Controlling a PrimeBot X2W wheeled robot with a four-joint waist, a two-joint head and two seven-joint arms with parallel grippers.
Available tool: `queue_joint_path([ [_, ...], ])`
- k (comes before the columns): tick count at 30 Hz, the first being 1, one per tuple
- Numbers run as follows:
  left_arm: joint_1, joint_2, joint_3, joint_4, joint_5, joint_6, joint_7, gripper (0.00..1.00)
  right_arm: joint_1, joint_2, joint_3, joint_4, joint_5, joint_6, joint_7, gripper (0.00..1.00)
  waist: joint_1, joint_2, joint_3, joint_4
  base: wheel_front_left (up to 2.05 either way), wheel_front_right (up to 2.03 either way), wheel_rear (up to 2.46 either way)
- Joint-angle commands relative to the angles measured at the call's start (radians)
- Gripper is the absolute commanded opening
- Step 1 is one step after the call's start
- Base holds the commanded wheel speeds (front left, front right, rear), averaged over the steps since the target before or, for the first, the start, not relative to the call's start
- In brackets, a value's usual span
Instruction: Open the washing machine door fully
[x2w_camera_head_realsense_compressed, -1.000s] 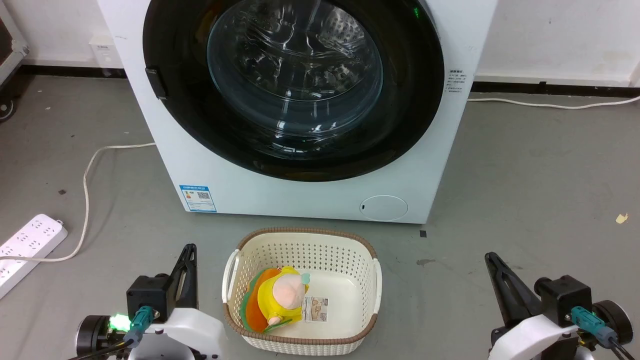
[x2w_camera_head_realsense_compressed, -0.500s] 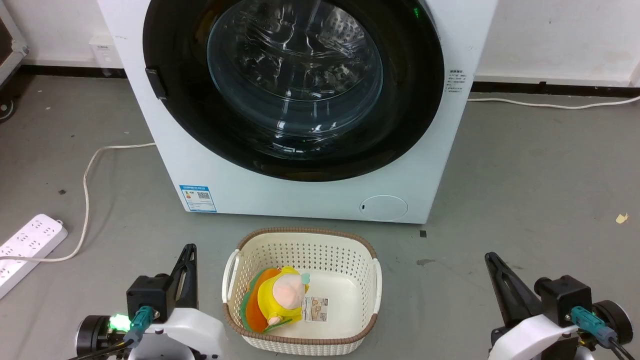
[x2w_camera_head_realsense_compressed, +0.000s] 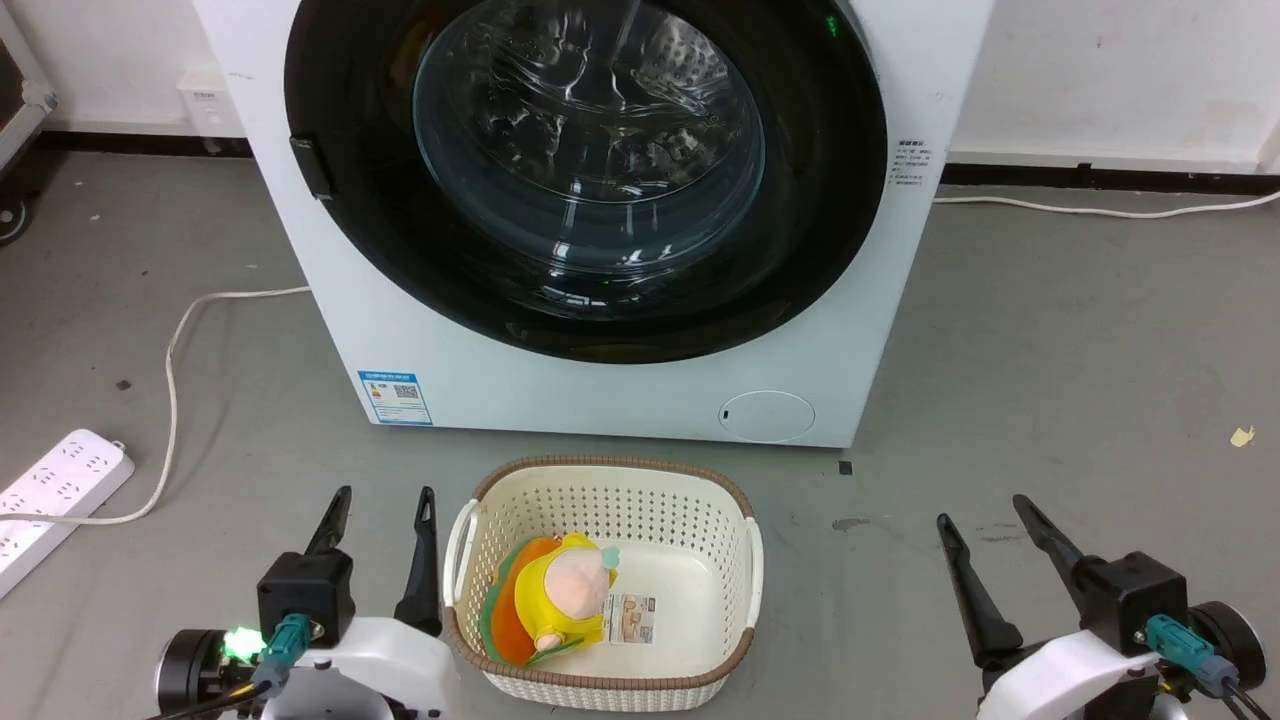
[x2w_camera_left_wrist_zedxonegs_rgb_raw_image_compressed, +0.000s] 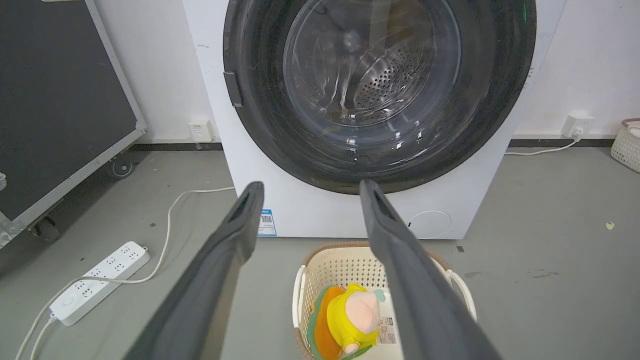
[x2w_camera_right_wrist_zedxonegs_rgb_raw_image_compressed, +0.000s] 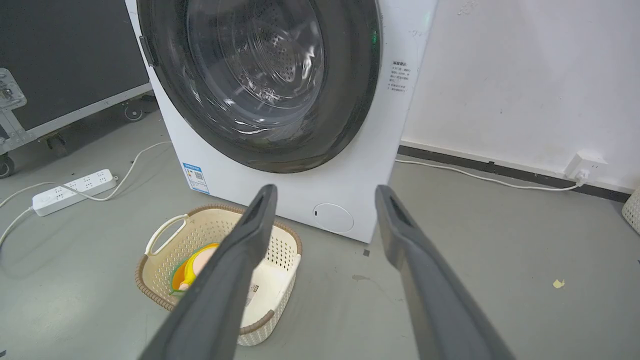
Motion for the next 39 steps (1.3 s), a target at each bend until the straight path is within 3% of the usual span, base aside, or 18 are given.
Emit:
queue_joint_path([
  [1, 0.001, 0.0, -0.002, 0.002, -0.001, 0.003, -0.01, 1.0, -0.002, 0.0, -0.002, 0.003, 0.008, 0.0, -0.01, 1.0, 0.0, -0.0001, 0.0, 0.0, 0.0, 0.0, 0.0],
  [17, -0.003, 0.001, -0.018, 0.001, -0.001, 0.006, -0.043, 1.0, -0.033, -0.008, 0.012, 0.023, 0.052, 0.0, -0.044, 1.0, 0.0, -0.0001, 0.014, 0.007, 0.0, 0.0, 0.0],
  [26, -0.025, 0.002, -0.03, -0.009, 0.001, 0.009, -0.066, 1.0, -0.123, -0.03, 0.005, 0.043, 0.164, 0.0, -0.057, 1.0, 0.0, -0.0001, 0.059, 0.021, 0.0, 0.0, 0.0],
  [39, -0.063, 0.002, -0.044, -0.024, 0.002, 0.02, -0.093, 1.0, -0.277, -0.05, -0.034, 0.075, 0.401, 0.0, 0.005, 1.0, 0.0, -0.0001, 0.129, 0.046, 0.0, 0.0, 0.0],
])
